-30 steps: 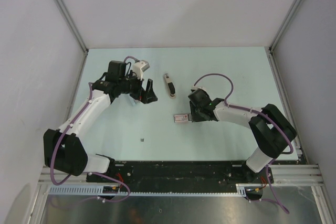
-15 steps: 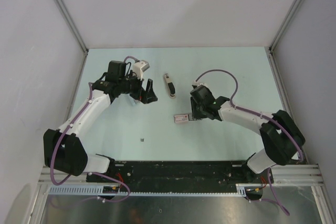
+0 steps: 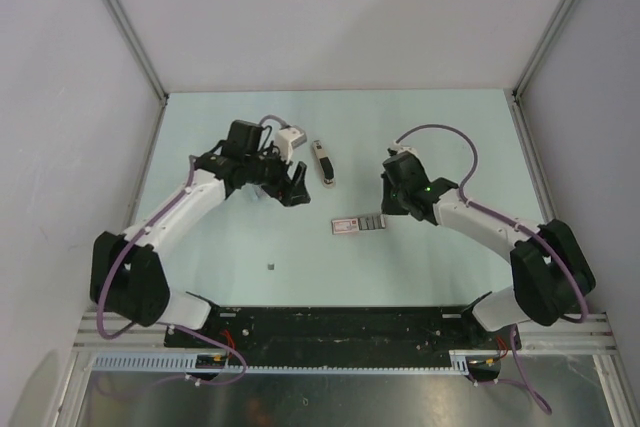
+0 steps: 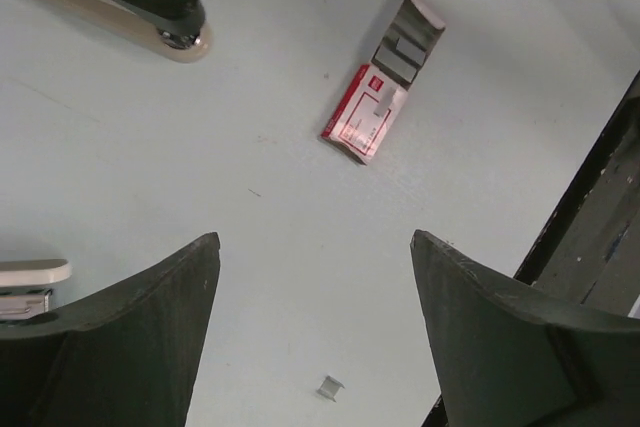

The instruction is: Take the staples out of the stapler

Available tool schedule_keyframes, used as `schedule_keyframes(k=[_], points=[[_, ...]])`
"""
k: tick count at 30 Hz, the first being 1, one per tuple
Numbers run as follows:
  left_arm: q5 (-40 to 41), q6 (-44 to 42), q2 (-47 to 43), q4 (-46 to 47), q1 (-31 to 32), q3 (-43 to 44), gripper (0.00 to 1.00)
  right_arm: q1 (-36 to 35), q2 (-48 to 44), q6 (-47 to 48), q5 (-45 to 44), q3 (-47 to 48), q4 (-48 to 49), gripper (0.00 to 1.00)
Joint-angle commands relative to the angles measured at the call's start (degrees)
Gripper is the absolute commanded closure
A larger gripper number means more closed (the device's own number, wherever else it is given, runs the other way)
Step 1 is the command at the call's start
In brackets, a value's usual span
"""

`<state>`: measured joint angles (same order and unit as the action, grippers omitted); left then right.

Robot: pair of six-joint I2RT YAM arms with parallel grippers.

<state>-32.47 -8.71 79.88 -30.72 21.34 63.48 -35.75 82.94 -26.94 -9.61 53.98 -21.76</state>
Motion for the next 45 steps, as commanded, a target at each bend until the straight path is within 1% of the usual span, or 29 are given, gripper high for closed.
schedule_keyframes(k=[1,4,11,14,19,27,36,45], points=[[1.8,-8.3,3.8,0.1,4.0,-0.9,0.19,4.7,0.5,-1.1,4.5,-4.1,4.0,0.77],[4.1,-10.9,6.8,0.2,7.0,-0.8,0.21,7.0,0.9,-1.9,8.0,-6.5,7.4,0.74],[9.9,-15.1,15.1,0.2,11.9,1.8,0.25,11.0,4.0,-4.9,18.7,-11.2,16.6,0.73],[12.0,-16.2,17.9,0.2,13.2,3.3,0.27,12.8,5.7,-6.1,22.5,-12.7,20.2,0.74],[14.8,-17.6,21.5,0.3,15.0,5.3,0.28,14.9,7.8,-7.1,26.2,-14.4,24.9,0.77],[17.2,-18.5,26.0,0.4,15.9,7.9,0.3,15.6,8.1,-7.4,28.8,-15.9,27.8,0.81],[18.4,-19.3,27.9,0.8,17.0,7.7,0.3,15.6,7.5,-7.6,29.9,-16.6,28.5,0.84],[19.0,-19.7,29.0,1.5,17.3,7.8,0.31,13.5,8.0,-8.6,29.6,-16.6,29.7,0.85]])
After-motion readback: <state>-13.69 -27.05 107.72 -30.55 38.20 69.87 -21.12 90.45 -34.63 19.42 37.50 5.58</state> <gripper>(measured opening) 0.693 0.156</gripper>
